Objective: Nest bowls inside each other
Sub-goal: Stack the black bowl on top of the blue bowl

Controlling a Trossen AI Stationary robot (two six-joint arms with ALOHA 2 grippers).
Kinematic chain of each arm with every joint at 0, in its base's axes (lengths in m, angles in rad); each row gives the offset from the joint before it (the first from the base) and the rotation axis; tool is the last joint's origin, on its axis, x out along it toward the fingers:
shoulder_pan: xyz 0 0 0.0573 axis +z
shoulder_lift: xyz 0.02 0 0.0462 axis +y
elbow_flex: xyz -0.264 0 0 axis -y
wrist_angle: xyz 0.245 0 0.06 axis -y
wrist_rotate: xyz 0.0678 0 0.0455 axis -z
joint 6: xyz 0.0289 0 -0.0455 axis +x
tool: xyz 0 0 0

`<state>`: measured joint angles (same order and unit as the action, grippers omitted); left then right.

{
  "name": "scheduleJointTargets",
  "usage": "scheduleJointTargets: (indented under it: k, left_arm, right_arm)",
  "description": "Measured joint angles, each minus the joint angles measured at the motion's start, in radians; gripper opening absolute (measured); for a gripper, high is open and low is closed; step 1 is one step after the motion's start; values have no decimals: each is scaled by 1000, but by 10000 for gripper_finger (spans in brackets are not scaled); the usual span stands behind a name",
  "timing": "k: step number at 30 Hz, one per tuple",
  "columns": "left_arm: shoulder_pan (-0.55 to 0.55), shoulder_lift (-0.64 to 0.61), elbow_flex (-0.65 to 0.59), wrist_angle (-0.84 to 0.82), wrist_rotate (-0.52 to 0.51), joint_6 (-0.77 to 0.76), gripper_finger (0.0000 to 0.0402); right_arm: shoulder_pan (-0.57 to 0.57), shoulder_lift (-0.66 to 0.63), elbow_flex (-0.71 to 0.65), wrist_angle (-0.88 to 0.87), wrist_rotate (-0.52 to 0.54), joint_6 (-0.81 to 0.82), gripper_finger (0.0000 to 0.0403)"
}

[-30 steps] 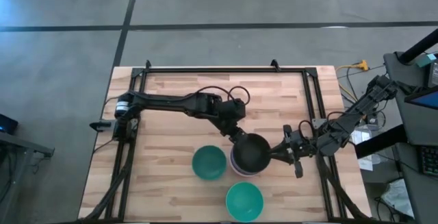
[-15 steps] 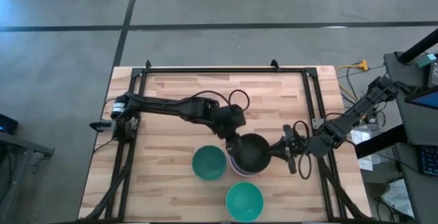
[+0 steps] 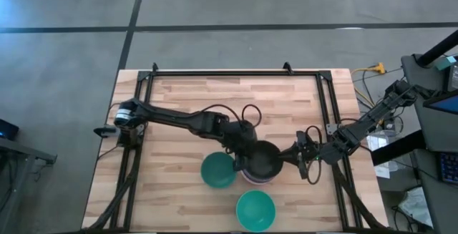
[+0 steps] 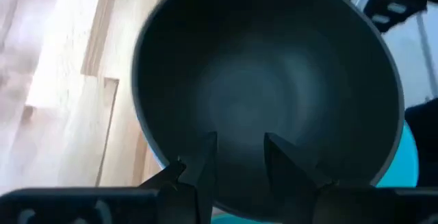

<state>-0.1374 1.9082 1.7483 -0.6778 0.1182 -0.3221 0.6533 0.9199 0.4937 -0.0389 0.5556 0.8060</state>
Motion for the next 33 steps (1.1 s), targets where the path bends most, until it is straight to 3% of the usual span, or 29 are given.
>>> scheduleJointTargets:
  k: [6,11,17,23,33]
  left_arm:
    - [-14,-27,-33,43,-7,49,107]
    - [-15,-109,-36,79,-74,96,107]
    - [-28,-192,-83,93,-77,146,107]
    - [-51,-204,-204,174,-67,179,107]
    - [-58,-204,-336,369,-38,173,107]
  right_arm:
    - [0,0,8,-3,-3,6,68]
    - [1,0,42,-2,-5,-21,68]
    - [7,22,98,117,-52,-196,68]
    - [7,159,163,125,-70,-233,68]
    - [7,427,258,125,-65,-105,68]
